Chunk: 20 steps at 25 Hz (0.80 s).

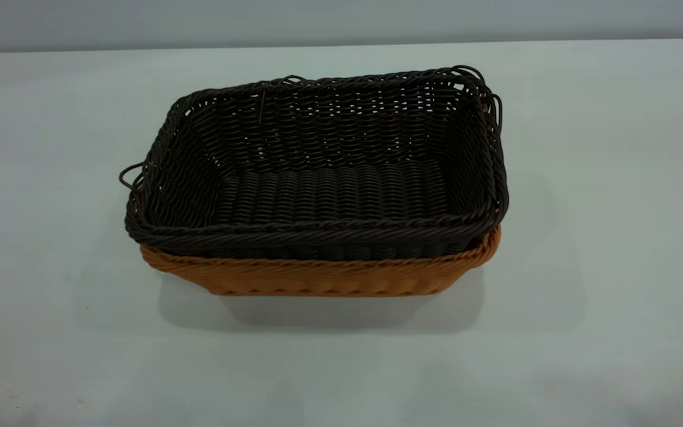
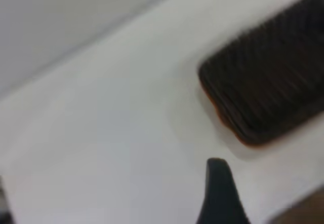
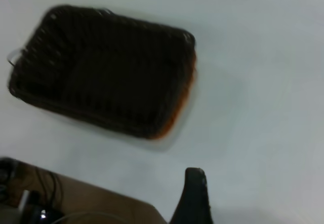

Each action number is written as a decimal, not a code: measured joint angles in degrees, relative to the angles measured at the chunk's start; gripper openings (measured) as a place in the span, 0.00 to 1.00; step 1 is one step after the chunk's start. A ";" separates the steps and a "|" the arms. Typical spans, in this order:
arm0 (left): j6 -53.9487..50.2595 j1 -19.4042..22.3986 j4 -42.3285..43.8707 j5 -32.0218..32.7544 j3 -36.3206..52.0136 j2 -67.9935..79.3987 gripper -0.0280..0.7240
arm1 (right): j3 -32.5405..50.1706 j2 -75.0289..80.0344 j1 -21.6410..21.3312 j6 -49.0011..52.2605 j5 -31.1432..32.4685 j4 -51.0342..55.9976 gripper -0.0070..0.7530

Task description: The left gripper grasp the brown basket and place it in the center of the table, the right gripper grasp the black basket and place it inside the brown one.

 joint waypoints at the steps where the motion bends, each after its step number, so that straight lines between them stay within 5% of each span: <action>1: -0.72 0.00 -0.76 0.00 2.06 -0.47 0.63 | 3.02 -2.26 0.00 0.40 -0.05 -0.46 0.74; 13: -5.73 0.00 -3.91 0.00 29.40 -5.67 0.63 | 34.24 -25.52 0.00 1.16 -7.33 -4.45 0.74; 20: -5.92 0.00 -7.55 -2.02 40.76 -10.53 0.63 | 37.06 -31.86 0.00 1.16 -7.96 -4.81 0.74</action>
